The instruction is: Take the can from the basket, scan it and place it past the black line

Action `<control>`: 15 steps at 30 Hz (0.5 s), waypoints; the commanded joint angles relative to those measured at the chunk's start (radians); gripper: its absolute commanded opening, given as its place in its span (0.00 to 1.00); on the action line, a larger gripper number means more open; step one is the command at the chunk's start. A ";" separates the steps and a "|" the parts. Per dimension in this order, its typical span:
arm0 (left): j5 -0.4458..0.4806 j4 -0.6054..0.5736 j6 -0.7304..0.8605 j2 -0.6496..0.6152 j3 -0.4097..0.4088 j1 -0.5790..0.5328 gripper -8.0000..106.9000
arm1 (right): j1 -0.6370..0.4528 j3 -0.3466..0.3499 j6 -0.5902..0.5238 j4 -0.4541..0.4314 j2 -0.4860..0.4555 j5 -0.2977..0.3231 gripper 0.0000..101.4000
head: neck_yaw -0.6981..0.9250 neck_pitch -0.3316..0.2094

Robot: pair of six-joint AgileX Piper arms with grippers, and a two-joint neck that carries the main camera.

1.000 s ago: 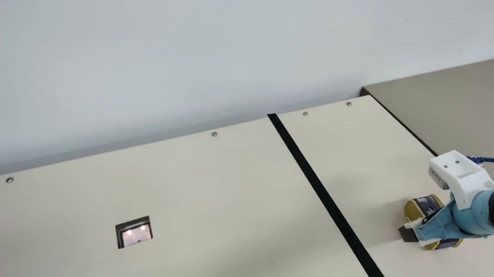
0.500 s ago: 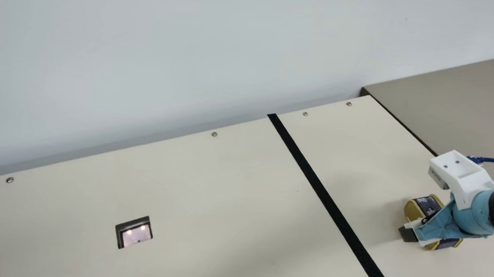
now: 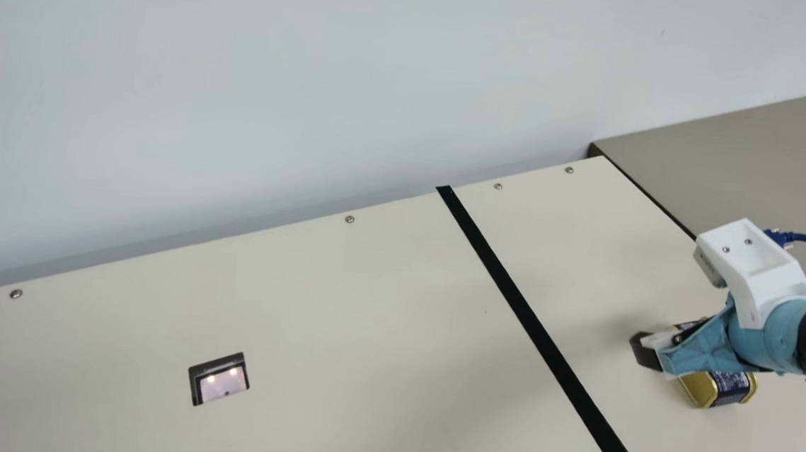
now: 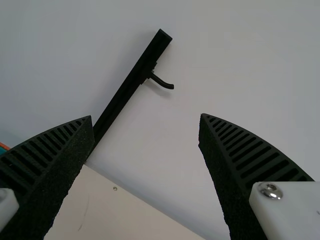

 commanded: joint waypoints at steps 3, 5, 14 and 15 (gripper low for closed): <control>0.000 0.000 0.000 0.000 0.000 0.000 0.85 | 0.017 0.021 -0.037 0.110 -0.087 0.001 1.00 | -0.020 -0.037; 0.000 0.000 0.000 0.000 0.000 0.000 0.85 | 0.026 0.033 -0.052 0.148 -0.121 0.003 1.00 | -0.020 -0.037; 0.000 0.000 0.000 0.000 0.000 0.000 0.85 | 0.085 0.101 -0.093 0.309 -0.281 0.033 1.00 | -0.020 -0.037; 0.000 0.000 0.000 0.000 0.000 0.000 0.85 | 0.093 0.110 -0.095 0.327 -0.300 0.038 1.00 | -0.020 -0.037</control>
